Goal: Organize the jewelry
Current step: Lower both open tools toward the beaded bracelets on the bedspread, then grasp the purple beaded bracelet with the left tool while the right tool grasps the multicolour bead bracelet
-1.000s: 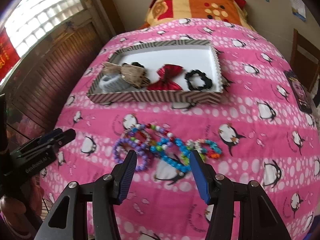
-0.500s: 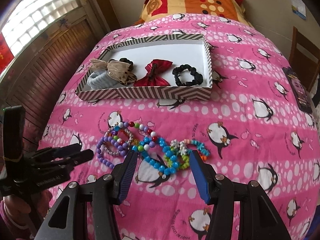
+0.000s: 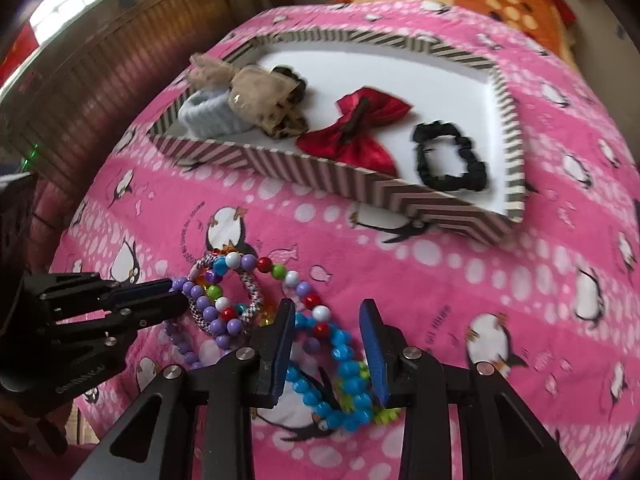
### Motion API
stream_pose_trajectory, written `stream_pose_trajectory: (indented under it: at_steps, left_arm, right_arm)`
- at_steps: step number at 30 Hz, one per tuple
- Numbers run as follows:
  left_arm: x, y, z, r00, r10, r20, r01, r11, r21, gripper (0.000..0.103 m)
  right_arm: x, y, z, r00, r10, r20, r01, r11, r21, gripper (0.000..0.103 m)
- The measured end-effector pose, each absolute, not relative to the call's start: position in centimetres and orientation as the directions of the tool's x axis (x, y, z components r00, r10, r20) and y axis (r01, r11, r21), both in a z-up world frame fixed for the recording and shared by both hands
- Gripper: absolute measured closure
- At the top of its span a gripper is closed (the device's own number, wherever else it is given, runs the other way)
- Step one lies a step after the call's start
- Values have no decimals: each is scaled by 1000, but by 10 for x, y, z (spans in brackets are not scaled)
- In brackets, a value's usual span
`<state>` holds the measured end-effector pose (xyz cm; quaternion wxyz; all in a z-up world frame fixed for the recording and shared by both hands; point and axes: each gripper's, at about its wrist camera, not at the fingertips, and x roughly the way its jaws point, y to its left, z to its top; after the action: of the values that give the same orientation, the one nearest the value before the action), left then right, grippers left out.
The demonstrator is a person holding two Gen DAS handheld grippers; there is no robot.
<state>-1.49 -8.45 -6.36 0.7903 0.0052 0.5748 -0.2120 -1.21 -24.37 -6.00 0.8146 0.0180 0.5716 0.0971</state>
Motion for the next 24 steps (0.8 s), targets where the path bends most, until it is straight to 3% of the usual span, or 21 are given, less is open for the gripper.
stream_pose_trajectory:
  at_steps: [5, 8, 24]
  left_arm:
    - [-10, -66, -60, 261, -300, -918, 296, 930, -219, 95]
    - [-9, -59, -58, 267, -290, -919, 278, 936, -215, 95]
    - [-11, -56, -6, 380, -300, -875, 316, 931, -182, 95]
  right_arm:
    - [-2, -239, -69, 340, 176, -924, -163, 978, 126, 74]
    - [2, -235, -69, 351, 172, -921, -177, 977, 115, 95]
    - [-7, -230, 3, 492, 198, -847, -169, 977, 130, 95]
